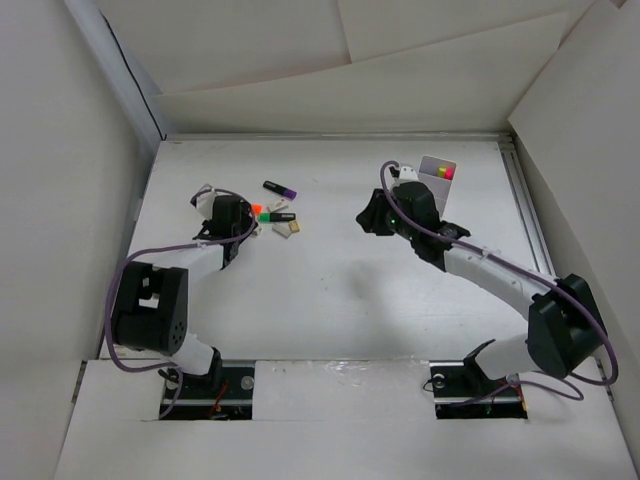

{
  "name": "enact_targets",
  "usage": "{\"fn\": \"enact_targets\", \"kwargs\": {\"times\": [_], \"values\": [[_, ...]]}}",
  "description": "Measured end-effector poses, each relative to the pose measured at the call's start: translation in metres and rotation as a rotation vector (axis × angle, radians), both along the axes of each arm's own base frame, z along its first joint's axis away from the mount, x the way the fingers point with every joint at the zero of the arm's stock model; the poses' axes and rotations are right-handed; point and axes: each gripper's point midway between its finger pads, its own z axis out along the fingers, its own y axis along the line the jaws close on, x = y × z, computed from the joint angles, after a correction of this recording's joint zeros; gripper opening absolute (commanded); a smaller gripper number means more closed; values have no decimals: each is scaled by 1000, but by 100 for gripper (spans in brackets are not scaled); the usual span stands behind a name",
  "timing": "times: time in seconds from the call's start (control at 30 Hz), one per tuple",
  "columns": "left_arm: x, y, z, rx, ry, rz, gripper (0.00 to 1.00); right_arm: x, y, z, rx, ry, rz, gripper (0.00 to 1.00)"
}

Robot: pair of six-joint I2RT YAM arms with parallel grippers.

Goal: Sort the stationery into containers
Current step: Move the stationery to the center of the board.

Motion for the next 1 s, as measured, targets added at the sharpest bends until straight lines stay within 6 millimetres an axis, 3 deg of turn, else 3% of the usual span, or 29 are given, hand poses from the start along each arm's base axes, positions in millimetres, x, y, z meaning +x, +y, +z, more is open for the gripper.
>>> {"fn": "enact_targets", "kwargs": {"times": [0.13,0.4,0.6,0.87,1.0], "values": [[-4,1,-9,12,35,-6,60,-2,4,-6,0,20,28,46],[3,-4,-18,19,54,-13,61,-8,13,-22,2,69,87,55],[12,-6,-31,25,82,-15,58,-10,15,-21,5,70,104,60],[14,-6,-32,28,83,-13,49,-10,15,-21,6,70,107,80],[16,-6,-31,28,77,-13,36,-12,17,-21,9,72,117,85]]}}
